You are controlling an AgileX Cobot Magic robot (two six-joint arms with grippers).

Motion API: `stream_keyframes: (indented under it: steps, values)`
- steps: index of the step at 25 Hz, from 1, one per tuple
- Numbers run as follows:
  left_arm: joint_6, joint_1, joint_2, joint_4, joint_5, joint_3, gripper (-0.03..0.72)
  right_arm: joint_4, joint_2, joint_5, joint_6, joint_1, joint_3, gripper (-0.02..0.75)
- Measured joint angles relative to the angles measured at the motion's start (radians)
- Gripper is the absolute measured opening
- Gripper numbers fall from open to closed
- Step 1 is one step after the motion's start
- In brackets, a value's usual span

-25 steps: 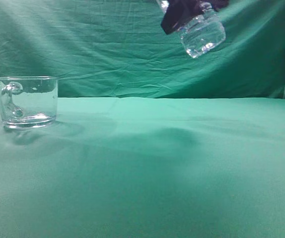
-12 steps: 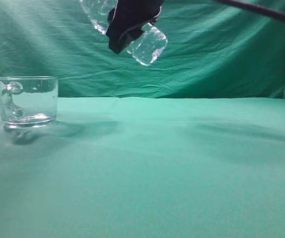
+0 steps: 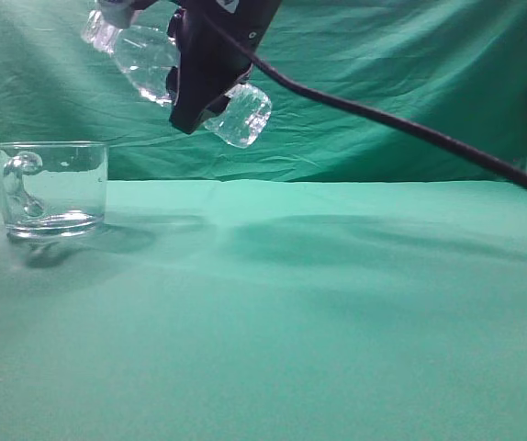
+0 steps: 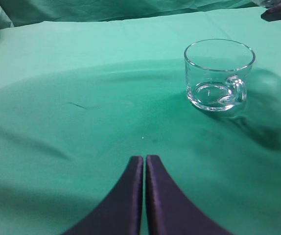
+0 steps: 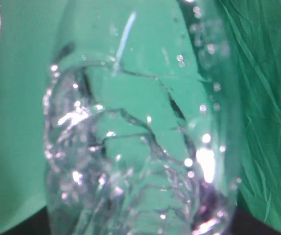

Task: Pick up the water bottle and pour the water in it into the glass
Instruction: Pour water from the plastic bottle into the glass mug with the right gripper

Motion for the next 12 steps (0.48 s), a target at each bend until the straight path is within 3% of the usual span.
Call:
stream_keyframes:
  steps: [12]
  values:
    - [0.000, 0.000, 0.000, 0.000, 0.000, 0.000, 0.000, -0.282, 0.006, 0.005, 0.000, 0.002, -0.010, 0.347]
